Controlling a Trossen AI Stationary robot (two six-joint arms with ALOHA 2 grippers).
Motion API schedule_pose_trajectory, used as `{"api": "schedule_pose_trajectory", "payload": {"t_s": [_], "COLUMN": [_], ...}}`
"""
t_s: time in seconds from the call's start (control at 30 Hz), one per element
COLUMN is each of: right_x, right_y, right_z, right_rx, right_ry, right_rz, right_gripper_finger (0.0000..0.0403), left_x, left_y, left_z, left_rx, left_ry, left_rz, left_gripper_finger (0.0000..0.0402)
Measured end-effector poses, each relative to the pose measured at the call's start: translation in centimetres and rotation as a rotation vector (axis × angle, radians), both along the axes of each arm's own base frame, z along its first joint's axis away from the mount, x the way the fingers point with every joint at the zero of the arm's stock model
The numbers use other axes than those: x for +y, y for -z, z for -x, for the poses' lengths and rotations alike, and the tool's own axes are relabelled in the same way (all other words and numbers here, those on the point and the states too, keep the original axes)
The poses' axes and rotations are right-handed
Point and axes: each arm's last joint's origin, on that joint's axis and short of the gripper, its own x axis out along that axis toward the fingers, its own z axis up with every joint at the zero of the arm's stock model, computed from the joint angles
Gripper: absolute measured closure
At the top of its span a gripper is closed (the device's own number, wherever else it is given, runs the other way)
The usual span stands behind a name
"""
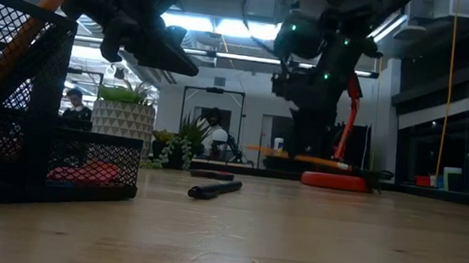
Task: Pick and place office supplies into organizer
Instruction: Put the yellow pencil into the black desk organizer
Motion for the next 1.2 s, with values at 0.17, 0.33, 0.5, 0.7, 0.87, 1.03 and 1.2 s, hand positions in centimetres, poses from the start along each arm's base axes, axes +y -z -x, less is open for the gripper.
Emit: {"api": "schedule_pose_trajectory", "payload": {"t_s": [0.17, 0.33, 0.5, 0.7, 0.87, 1.03, 1.2], "right_x": [0.7, 2.1, 3.9, 6.3, 7.7, 8.4, 8.6], "right_y": [-2.1, -4.4, -6.5, -8.1, -8.5, -8.8, -9.0], "right_z": [0.4, 0.7, 1.1, 1.2, 1.0, 0.8, 0.7], "right_rx": [-0.056, -0.147, -0.236, -0.333, -0.382, -0.422, -0.439], "right_ry": [0.005, -0.017, -0.037, -0.059, -0.107, -0.137, -0.156], "right_rz": [0.070, 0.123, 0.193, 0.274, 0.275, 0.284, 0.294], "right_gripper_finger": [0.0377, 0.0377, 0.0377, 0.0377, 0.0377, 0.0377, 0.0377], "left_x": [0.0, 0.0, 0.0, -0.2, -0.5, -0.5, -0.5], "left_y": [-0.1, -0.6, -0.8, -1.5, -2.0, -2.1, -2.2], "left_z": [0.0, -0.3, -0.4, -0.6, -0.8, -0.8, -0.8], "left_rx": [-0.010, -0.074, -0.094, -0.174, -0.229, -0.236, -0.240], "left_ry": [0.001, 0.003, 0.003, 0.037, 0.121, 0.123, 0.115], "left_rz": [-0.002, 0.003, 0.016, 0.123, 0.208, 0.232, 0.266], "left_gripper_finger": [0.0368, 0.0368, 0.0368, 0.0368, 0.0368, 0.0368, 0.0363]}}
